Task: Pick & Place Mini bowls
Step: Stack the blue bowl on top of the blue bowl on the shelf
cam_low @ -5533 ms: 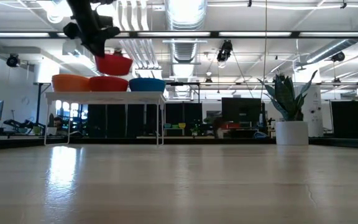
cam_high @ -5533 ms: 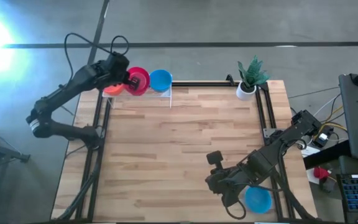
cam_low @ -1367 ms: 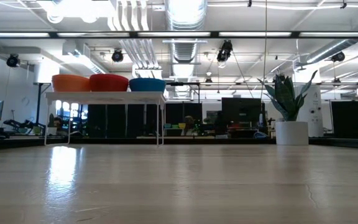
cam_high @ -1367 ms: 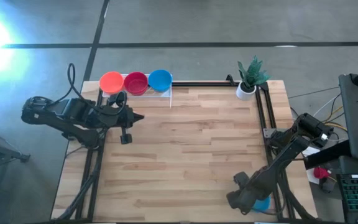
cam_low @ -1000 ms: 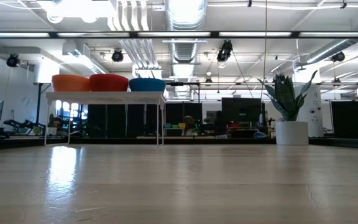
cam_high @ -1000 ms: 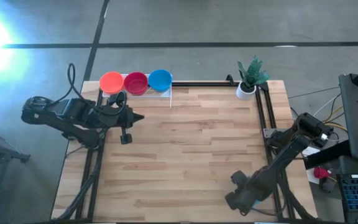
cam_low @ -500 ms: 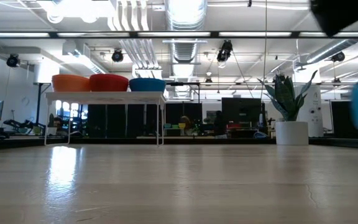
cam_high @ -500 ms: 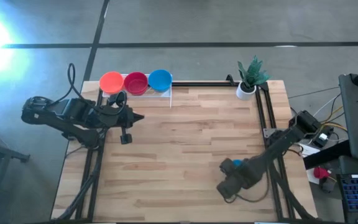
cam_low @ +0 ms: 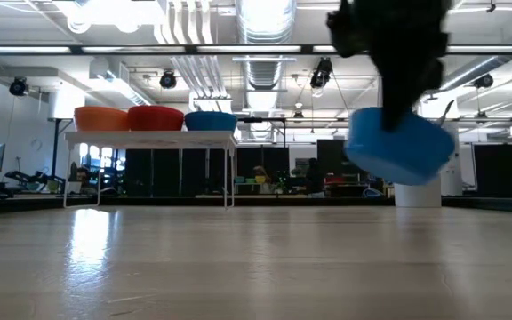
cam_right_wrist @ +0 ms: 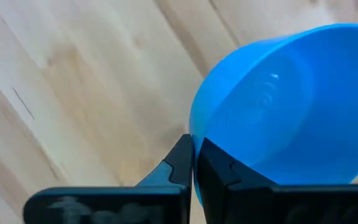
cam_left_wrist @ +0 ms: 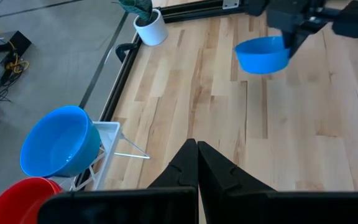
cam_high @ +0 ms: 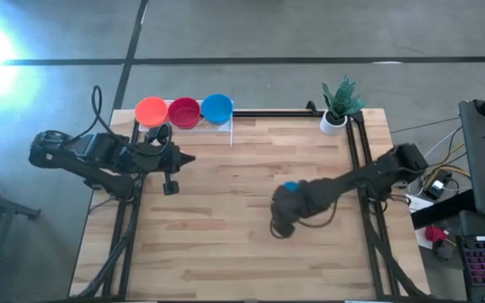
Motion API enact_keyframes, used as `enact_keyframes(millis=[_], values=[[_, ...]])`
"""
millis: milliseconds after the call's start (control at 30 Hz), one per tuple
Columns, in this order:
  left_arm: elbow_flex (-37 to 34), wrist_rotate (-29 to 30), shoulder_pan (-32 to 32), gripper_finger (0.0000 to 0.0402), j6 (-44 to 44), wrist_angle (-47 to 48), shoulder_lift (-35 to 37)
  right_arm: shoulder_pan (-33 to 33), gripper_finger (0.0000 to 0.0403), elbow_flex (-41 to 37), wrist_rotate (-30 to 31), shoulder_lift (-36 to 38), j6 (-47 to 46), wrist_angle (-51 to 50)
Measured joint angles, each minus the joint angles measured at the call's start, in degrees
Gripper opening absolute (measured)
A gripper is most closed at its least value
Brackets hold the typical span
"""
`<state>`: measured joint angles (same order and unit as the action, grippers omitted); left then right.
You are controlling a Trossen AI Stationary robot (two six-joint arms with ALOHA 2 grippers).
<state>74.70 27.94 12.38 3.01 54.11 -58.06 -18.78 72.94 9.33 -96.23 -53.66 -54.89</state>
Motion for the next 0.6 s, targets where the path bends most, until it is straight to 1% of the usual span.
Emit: enact_keyframes(millis=[200,267,533,600], values=[[0.0,0.0,0.0,0.0000,0.0,0.0,0.0,4.8,0.0011,0.3,0.1,-0.4,13.6,7.7],[0.0,0.0,0.0,0.0000,0.0,0.0,0.0,5.7,0.0011,0.4,0.1,-0.5,18.6,8.9],[0.0,0.0,0.0,0.0000,0.0,0.1,0.0,6.6,0.0011,3.4,-0.2,-3.7,36.9,13.1],[0.0,0.0,0.0,0.0000,0.0,0.1,0.0,6.7,0.0011,5.0,-0.2,-5.7,40.3,11.7]])
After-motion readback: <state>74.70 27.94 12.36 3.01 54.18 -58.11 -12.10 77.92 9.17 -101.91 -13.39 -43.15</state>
